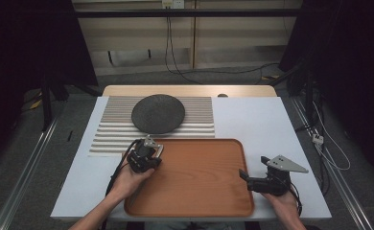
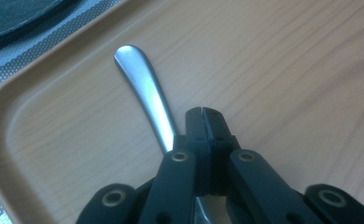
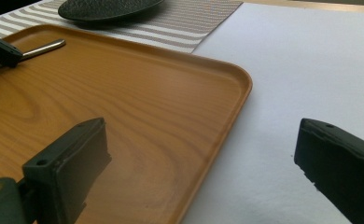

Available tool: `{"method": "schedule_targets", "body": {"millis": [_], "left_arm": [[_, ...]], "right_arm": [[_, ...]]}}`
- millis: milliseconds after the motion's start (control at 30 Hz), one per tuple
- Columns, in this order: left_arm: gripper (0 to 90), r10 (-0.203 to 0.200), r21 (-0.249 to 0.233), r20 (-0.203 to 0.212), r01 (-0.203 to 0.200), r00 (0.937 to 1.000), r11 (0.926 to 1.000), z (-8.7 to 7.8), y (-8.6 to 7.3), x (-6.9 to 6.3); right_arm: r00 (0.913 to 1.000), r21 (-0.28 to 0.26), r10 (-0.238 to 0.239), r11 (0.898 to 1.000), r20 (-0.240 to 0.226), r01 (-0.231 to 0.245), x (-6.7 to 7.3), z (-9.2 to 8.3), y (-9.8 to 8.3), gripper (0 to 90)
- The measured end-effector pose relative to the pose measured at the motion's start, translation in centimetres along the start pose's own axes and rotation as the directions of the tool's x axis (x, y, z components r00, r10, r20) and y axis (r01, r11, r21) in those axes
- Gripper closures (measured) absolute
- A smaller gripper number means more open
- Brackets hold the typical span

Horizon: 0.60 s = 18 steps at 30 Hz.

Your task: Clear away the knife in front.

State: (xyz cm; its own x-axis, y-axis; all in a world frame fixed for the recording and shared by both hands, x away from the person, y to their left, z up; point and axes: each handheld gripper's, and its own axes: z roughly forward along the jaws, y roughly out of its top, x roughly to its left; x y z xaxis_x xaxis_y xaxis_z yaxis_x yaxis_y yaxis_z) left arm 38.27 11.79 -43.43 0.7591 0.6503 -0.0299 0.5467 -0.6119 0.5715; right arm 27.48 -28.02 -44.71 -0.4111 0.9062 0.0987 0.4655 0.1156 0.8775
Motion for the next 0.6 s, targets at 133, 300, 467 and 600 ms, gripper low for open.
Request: {"method": "schedule_targets", "body": {"millis": [133,300,467,600], "left_arm": [[90.0,-0.005,0.007,0.015,0.005,0.9999,1.0,-0.3,-0.3,0.7],[90.0,-0.008,0.012,0.013,0.008,0.9999,0.9999,-0.5,-0.4,1.0],[90.0,-0.019,0.005,0.005,0.019,0.9998,0.9998,-0.8,-0.5,1.5],[90.0,-0.031,0.007,0.011,0.031,0.9995,0.9995,-1.1,-0.5,1.9]], "right_arm": [[1.0,-0.002,-0.003,1.0,0.001,0.003,0.0,0.0,0.0,2.8],[1.0,-0.001,-0.001,1.0,-0.003,0.001,0.0,0.0,0.0,2.8],[1.0,-0.002,-0.002,1.0,-0.001,0.002,0.0,0.0,0.0,2.7],[1.0,-0.003,0.0,1.0,-0.003,0.0,0.0,0.0,0.0,2.8]]}}
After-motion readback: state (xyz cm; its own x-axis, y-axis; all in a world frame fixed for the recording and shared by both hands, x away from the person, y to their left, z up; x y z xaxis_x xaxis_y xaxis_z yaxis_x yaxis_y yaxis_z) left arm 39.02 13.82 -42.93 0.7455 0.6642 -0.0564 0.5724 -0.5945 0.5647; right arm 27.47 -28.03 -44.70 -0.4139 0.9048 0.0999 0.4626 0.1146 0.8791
